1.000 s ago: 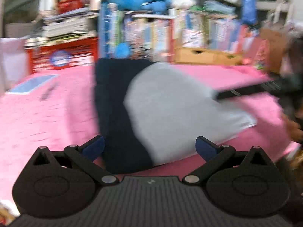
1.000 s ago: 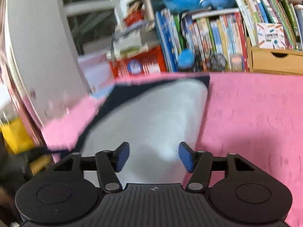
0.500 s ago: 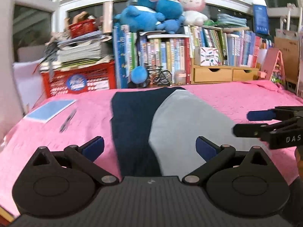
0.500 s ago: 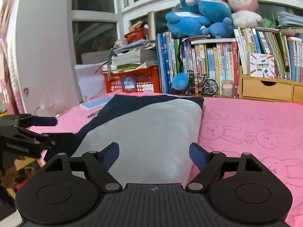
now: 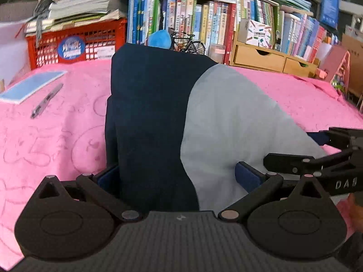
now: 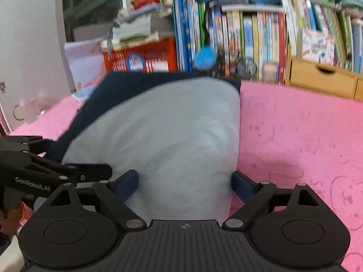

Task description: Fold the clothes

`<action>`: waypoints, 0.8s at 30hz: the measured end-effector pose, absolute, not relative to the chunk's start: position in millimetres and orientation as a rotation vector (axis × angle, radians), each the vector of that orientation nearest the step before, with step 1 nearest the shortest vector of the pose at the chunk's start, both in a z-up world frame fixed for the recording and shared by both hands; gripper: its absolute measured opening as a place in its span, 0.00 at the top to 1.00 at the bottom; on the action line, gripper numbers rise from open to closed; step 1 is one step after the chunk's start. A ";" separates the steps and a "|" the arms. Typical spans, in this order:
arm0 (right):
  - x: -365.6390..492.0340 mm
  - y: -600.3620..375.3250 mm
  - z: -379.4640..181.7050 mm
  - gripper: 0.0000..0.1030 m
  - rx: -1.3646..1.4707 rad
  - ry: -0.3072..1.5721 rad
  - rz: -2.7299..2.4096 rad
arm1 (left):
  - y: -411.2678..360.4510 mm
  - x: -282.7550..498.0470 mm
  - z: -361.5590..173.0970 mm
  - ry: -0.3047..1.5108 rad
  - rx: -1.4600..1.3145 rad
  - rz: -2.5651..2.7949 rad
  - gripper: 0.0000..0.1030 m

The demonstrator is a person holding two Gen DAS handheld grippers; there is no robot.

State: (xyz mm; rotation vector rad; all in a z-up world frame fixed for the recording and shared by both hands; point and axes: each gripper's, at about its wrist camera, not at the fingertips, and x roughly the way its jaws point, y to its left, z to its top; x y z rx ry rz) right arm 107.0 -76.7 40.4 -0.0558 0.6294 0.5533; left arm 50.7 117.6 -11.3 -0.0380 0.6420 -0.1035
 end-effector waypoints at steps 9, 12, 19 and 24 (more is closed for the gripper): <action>127.0 -116.5 51.9 0.00 0.105 0.679 0.647 | 143.7 36.5 6.8 0.671 -0.109 -0.159 0.00; 166.4 -145.4 62.2 0.00 0.251 0.714 0.660 | 173.1 66.3 16.2 0.703 -0.206 -0.205 0.00; 245.4 -141.8 58.2 0.00 0.352 0.805 0.633 | 222.5 140.5 19.6 0.831 -0.404 -0.274 0.00; 263.5 -113.4 50.7 0.00 0.297 0.818 0.661 | 228.4 170.1 10.4 0.842 -0.464 -0.303 0.00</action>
